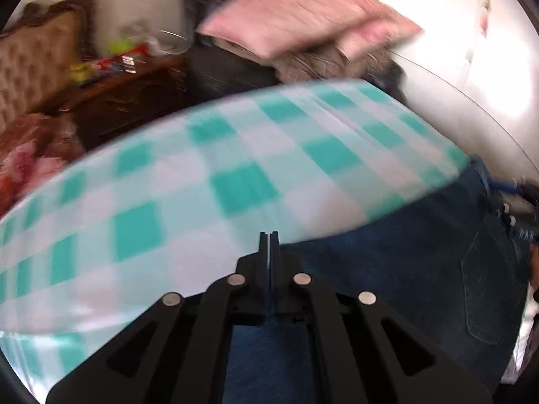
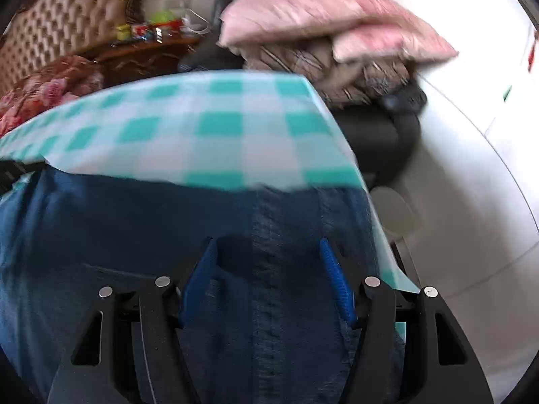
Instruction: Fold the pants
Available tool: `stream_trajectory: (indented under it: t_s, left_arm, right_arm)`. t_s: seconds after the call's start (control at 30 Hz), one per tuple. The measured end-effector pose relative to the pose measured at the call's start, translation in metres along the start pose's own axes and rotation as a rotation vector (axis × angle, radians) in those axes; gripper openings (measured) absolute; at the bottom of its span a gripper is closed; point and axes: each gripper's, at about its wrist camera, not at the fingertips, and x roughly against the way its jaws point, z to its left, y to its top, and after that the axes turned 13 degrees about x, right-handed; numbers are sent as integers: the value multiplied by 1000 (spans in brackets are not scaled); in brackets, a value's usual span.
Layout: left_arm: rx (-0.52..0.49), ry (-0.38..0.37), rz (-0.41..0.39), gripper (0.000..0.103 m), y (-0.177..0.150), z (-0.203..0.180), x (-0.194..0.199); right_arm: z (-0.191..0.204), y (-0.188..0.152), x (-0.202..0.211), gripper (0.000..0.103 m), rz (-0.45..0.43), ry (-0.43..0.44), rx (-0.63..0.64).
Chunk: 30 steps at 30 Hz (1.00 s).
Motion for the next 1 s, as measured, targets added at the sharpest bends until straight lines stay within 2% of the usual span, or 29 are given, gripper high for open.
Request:
stream_trajectory:
  t_s: [0.03,0.1,0.2,0.27,0.33,0.4,0.43,0.5,0.57,0.6,0.67,0.73,0.8,0.87,0.9,1.0]
  left_arm:
    - [39,-28,-17,6,0,7,15]
    - [93,1,-60,8,-12,22,51]
    - [157,63,-88,8,-54,41,104]
    - [209,67,-76,8,-96,53,134]
    - [249,107,-76,8,-137,65,159]
    - [371,151,-78,8,-184,93,189]
    - [405,171,-80,8,-199,104,200]
    - [450,293,-73,8,-237,132,226]
    - [481,319,-74,8,-257,149,244]
    - [480,322,-84,12,-262,152,252]
    - [465,301,-103,22,-268,151,260]
    - [479,276,-103,23,-270,152,257]
    - [465,281,-99,23,-268,148,248]
    - [468,295,-92,24,-268,148,244]
    - [467,316,-79,28,-270,148,240]
    - [436,331,-76,30,-274,150,237]
  right_arm:
    - [0,-3,6,59,-9,-31,-4]
    - [1,-7,19,62,-27,-41,-18]
    - [20,-22,54,65,-78,59,-24]
    - [49,-38,74,71,-117,87,44]
    - [72,-54,78,73,-89,47,125]
    - [87,-73,71,73,-28,-13,193]
    - [88,-82,74,73,-51,-27,196]
    - [82,-87,81,76,-32,-15,153]
    - [79,-85,89,76,2,-51,124]
    - [82,-83,96,76,-2,-47,122]
    - [102,-76,112,76,-51,52,128]
    - [137,-66,119,76,-70,107,152]
    - [168,-59,118,76,-39,132,147]
    - [211,-50,120,76,-22,254,130]
    - [229,-47,121,76,-19,289,141]
    - [293,-27,131,76,-61,338,215]
